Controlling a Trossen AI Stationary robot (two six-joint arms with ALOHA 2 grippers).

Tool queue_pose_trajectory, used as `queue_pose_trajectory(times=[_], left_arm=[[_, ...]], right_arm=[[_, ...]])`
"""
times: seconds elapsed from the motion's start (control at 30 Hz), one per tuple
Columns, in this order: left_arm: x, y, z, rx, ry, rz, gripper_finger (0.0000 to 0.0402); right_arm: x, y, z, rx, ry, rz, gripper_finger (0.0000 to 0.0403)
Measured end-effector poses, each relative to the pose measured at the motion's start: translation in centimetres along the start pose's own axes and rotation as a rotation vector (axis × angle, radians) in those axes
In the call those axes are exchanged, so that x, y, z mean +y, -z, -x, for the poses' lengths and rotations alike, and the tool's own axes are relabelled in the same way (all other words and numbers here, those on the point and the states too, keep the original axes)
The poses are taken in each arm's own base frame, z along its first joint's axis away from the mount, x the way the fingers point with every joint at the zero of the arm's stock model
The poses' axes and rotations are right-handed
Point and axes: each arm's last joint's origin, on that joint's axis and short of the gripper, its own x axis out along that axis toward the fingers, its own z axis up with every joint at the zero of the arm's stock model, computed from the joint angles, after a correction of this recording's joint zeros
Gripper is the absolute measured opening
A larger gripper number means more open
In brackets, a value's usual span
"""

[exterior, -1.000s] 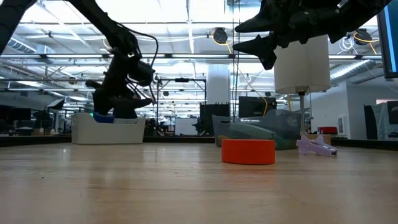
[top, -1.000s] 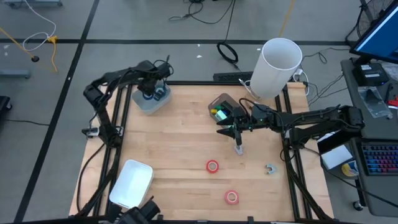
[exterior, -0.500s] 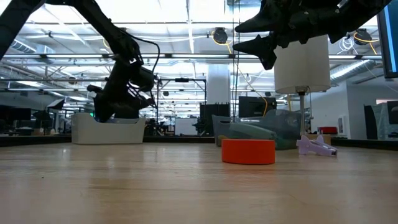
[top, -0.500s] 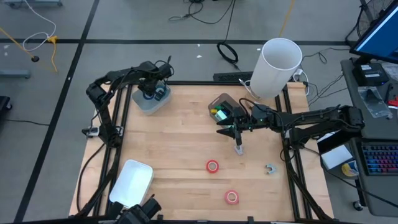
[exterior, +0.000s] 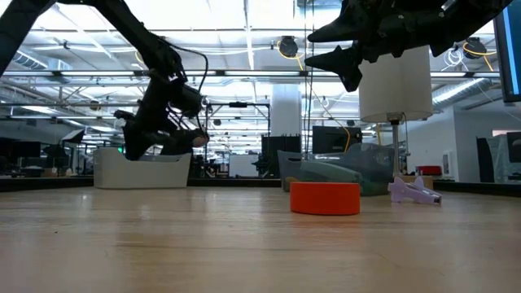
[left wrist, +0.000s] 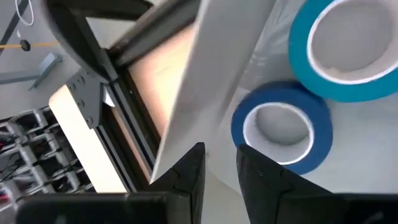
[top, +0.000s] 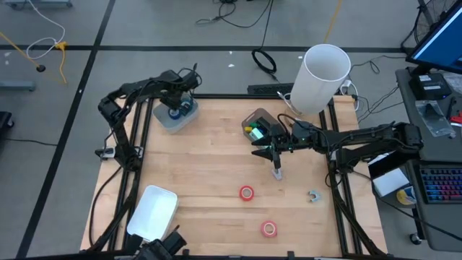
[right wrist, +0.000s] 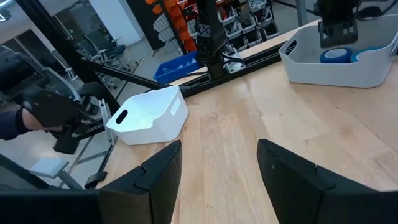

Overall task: Pick and place Stapler, Stapler remover, tape
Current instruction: Put the orange tape into the gray bin

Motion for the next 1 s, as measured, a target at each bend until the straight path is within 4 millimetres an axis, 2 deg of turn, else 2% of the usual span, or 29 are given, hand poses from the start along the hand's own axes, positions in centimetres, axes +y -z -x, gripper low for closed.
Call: queue_pose_trajectory(times=[0.1, 0.2, 0.4, 0.53, 0.7, 0.83, 0.93, 1.0], left_arm=[[0.4, 0.8, 2.1, -0.074, 0.023, 0.011, 0.0094], [0.6, 2.3, 5.2, -0.196, 0.077, 0.019, 0.0094], [-0.2, 7.5, 12.5, -0.475, 0.393, -0.048, 0.0095], [-1.2, 11.4, 15.9, -0.579, 0.573, -0.123, 0.0095], [-2.9, 15.8, 19.1, -0.702, 0.742, -0.184, 0.0095], [-4.6, 18.5, 21.2, -0.834, 0.849, -0.242, 0.0095], [-5.9, 20.0, 21.9, -0.917, 0.887, -0.243, 0.0095], [-7.1, 20.8, 21.5, -0.931, 0.915, -0.236, 0.0095]], right_arm=[[0.0, 0.0, 0.0, 0.002, -0.003, 0.0, 0.0201], [0.0, 0.0, 0.0, 0.003, -0.004, 0.0, 0.0201], [0.0, 0.1, 0.0, 0.01, -0.004, -0.028, 0.0201], [0.1, 0.1, 0.0, 0.029, -0.045, -0.084, 0.0201], [0.4, 0.2, 0.0, 0.065, -0.127, -0.137, 0.0201], [0.9, 0.3, 0.0, 0.094, -0.195, -0.123, 0.0201], [1.6, 0.7, -0.1, 0.108, -0.239, -0.053, 0.0201], [2.1, 0.9, -0.1, 0.114, -0.258, -0.014, 0.0201]])
